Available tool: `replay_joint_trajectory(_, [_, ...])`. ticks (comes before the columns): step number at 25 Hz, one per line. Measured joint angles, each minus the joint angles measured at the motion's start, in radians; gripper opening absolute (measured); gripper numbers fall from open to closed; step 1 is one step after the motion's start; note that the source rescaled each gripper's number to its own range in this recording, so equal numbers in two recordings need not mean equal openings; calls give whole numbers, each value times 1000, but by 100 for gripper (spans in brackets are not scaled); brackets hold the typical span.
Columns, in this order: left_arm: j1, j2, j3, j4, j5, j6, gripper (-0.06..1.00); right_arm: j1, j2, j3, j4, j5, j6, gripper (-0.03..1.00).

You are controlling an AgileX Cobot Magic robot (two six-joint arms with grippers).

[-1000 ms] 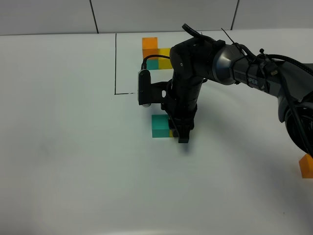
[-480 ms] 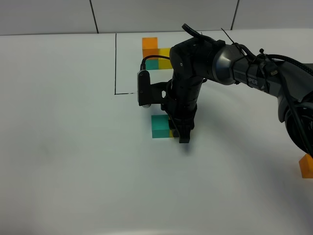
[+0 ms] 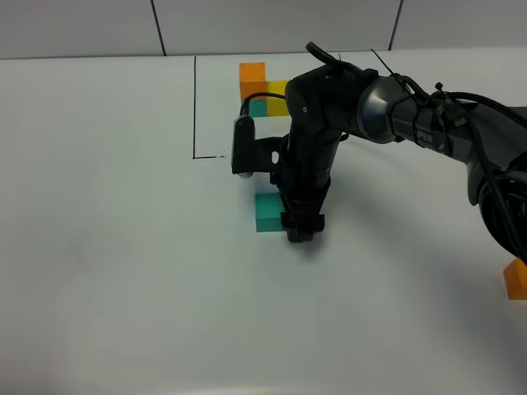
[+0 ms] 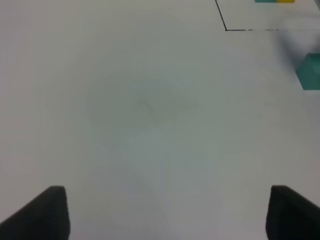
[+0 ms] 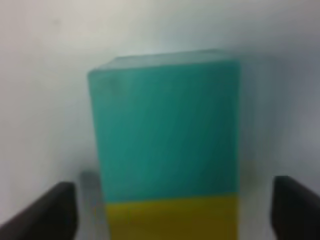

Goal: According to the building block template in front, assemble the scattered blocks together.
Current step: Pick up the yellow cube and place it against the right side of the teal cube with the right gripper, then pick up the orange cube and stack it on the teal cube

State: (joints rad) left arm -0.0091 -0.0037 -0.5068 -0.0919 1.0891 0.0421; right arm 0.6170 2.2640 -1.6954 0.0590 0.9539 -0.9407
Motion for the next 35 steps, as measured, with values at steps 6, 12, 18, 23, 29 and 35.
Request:
replay_joint_trajectory(6, [0, 0, 0, 0, 0, 0, 82, -35, -100, 42, -90, 13, 204, 98])
replay_joint_trajectory(12, [0, 0, 0, 0, 0, 0, 82, -151, -296, 351, -136, -124, 443, 100])
replay_joint_trajectory(18, [0, 0, 0, 0, 0, 0, 82, -355, -525, 623, -141, -186, 794, 100])
replay_joint_trajectory(23, [0, 0, 0, 0, 0, 0, 82, -517, -659, 813, -144, -253, 975, 100])
replay_joint_trajectory(29, [0, 0, 0, 0, 0, 0, 82, -638, -693, 963, -79, -332, 1000, 97])
replay_joint_trajectory(35, [0, 0, 0, 0, 0, 0, 82, -693, -692, 994, -31, -388, 952, 94])
